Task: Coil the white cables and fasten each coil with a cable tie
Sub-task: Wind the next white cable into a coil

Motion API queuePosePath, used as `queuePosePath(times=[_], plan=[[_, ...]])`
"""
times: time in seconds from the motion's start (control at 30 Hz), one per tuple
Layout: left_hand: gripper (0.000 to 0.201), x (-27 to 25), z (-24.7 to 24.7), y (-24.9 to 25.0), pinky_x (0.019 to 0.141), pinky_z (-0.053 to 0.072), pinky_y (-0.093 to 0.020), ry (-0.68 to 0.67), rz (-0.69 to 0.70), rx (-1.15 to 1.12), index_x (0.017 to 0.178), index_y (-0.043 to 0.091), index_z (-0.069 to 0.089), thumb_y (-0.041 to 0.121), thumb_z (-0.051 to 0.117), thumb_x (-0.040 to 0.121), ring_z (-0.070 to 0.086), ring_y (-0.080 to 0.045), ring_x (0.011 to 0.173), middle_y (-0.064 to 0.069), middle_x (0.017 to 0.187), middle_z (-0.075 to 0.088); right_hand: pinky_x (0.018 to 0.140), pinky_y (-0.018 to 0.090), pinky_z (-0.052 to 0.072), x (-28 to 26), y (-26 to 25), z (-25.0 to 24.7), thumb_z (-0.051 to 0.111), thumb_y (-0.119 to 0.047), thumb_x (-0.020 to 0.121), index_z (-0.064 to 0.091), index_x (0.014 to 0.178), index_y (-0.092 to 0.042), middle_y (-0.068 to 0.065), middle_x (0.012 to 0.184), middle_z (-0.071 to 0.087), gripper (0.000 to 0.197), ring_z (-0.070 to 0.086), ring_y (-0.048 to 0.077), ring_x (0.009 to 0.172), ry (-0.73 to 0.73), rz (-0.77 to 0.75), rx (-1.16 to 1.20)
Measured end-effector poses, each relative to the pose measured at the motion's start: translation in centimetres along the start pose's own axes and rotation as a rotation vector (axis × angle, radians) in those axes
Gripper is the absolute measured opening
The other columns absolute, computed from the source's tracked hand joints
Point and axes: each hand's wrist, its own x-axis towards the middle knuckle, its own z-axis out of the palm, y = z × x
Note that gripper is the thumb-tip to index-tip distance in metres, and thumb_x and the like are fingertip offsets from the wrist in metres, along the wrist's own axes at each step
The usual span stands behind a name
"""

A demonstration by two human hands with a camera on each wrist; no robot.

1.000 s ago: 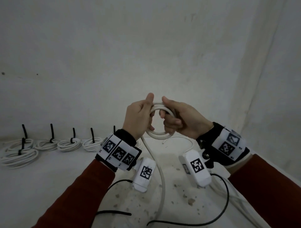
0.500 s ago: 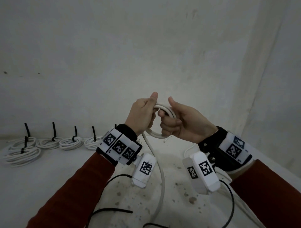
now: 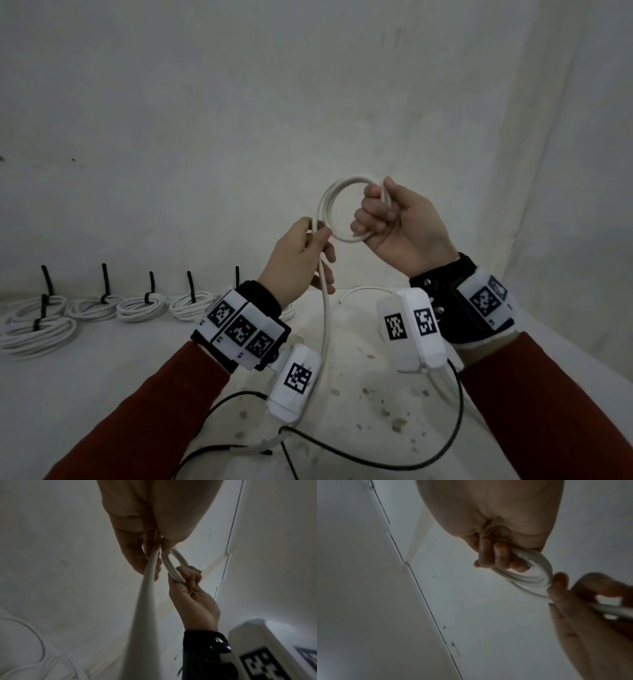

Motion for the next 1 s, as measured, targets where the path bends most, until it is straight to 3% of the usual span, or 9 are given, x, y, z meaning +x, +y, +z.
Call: queuePosePath(times=[0.27,0.37,0.43,0.5,0.6,0.7,0.77,0.87,1.0], plan=[[0.015,-1.9,0.6,-2.0,0.041,0.043,-0.024,-0.149,-0.094,0.007,0.092,0.010,0.050,0.011,0.039,0.101,0.045,-0.014,0.043,-0.001,0.060,0.046,0.060,0.028,0.031,1.6,-3.7,-0.9,0.024,-0.025,0.101,0.052,0.071,-0.009,-0.002,0.045,0.035,0.044,0.033,0.014,0.042,0.085,-0.328,0.289],[0.014,-2.6,0.0,-3.6,0.037,0.030,-0.019,-0.146,-0.155,0.085,0.096,0.011,0.052,0.012,0.038,0.100,0.037,-0.011,0.040,0.001,0.062,0.044,0.062,0.029,0.032,1.9,-5.1,-1.3,0.021,-0.024,0.101,0.050,0.076,-0.008,0.000,0.047,0.038,0.041,0.036,0.016,0.042,0.101,-0.459,0.349],[0.016,-3.0,-0.5,-4.0,0.038,0.026,-0.019,-0.151,-0.167,0.187,0.098,0.013,0.054,0.014,0.037,0.101,0.032,-0.007,0.040,0.003,0.063,0.044,0.062,0.028,0.032,2.2,-5.2,-1.6,0.021,-0.024,0.102,0.050,0.081,-0.008,0.001,0.051,0.042,0.040,0.040,0.016,0.044,0.085,-0.508,0.327],[0.017,-3.2,-1.2,-3.8,0.044,0.033,-0.018,-0.203,-0.030,0.497,0.106,0.013,0.055,0.017,0.039,0.100,0.040,-0.005,0.048,0.005,0.067,0.049,0.062,0.026,0.032,2.7,-4.4,-1.9,0.021,-0.024,0.105,0.050,0.086,-0.007,0.000,0.055,0.046,0.038,0.041,0.014,0.049,0.097,-0.536,0.209],[0.024,-3.6,-1.5,-2.7,0.061,0.035,-0.019,-0.366,0.138,0.939,0.122,0.013,0.050,0.019,0.040,0.100,0.045,-0.003,0.064,0.006,0.085,0.053,0.061,0.022,0.036,3.6,-2.2,-2.3,0.027,-0.019,0.105,0.050,0.092,-0.005,-0.002,0.062,0.052,0.031,0.044,0.011,0.056,0.129,-0.594,-0.113],[0.022,-4.1,-2.2,-1.5,0.072,0.042,-0.030,-0.418,0.204,1.212,0.120,0.020,0.046,0.026,0.034,0.102,0.048,-0.010,0.076,0.007,0.094,0.056,0.063,0.019,0.042,4.0,-0.2,-2.5,0.036,-0.009,0.102,0.049,0.095,-0.003,0.001,0.070,0.053,0.016,0.049,0.006,0.060,0.179,-0.694,-0.665],[0.020,-4.1,-3.4,-1.1,0.072,0.044,-0.034,-0.441,0.247,1.270,0.114,0.023,0.046,0.028,0.031,0.102,0.051,-0.016,0.080,0.007,0.092,0.056,0.066,0.017,0.045,3.8,0.8,-2.8,0.040,-0.006,0.100,0.050,0.096,-0.004,0.000,0.072,0.055,0.011,0.053,0.004,0.062,0.160,-0.686,-1.030],[0.011,-3.9,-5.4,-0.7,0.061,0.033,-0.022,-0.478,0.292,1.249,0.100,0.028,0.044,0.021,0.036,0.101,0.044,-0.008,0.068,0.012,0.079,0.047,0.071,0.024,0.050,3.4,1.8,-3.1,0.049,-0.014,0.098,0.054,0.098,-0.006,-0.001,0.077,0.065,0.010,0.063,0.012,0.070,0.057,-0.590,-1.518],[0.041,-4.2,-7.3,0.5,0.065,0.031,-0.015,-0.536,0.326,1.175,0.084,0.037,0.042,-0.004,0.041,0.090,0.037,0.003,0.064,0.016,0.070,0.038,0.068,0.044,0.050,3.4,3.4,-2.3,0.048,-0.030,0.098,0.053,0.095,-0.010,0.003,0.084,0.072,0.021,0.065,0.029,0.075,-0.231,-0.408,-2.116]])
